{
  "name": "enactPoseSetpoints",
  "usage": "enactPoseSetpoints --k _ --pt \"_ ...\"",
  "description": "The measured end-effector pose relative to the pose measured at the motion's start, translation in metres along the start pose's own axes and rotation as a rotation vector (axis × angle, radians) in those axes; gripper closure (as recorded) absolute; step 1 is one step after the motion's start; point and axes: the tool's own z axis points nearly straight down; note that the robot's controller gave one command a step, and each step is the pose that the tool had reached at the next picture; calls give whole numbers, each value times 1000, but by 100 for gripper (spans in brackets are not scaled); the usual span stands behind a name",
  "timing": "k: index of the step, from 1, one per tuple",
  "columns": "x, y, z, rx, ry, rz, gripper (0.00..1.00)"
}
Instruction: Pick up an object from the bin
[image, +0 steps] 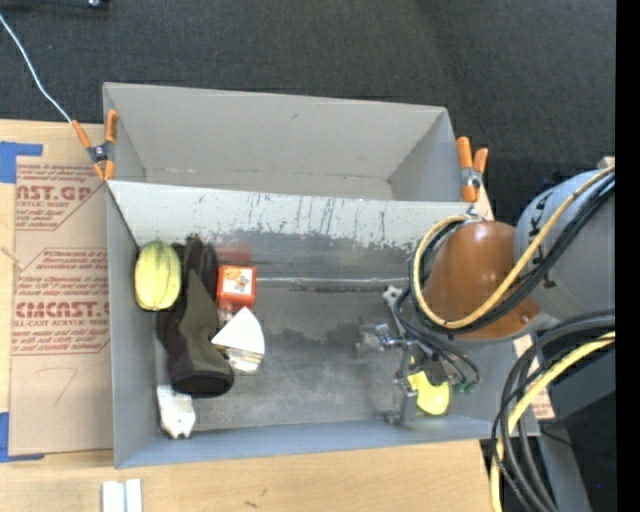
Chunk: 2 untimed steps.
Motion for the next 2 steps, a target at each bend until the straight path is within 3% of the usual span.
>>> enactPoseSetpoints --k 1,2 --pt "-47 -94 -6 0 8 -67 0" --pt "-29 -53 6 -1 -1 63 0"
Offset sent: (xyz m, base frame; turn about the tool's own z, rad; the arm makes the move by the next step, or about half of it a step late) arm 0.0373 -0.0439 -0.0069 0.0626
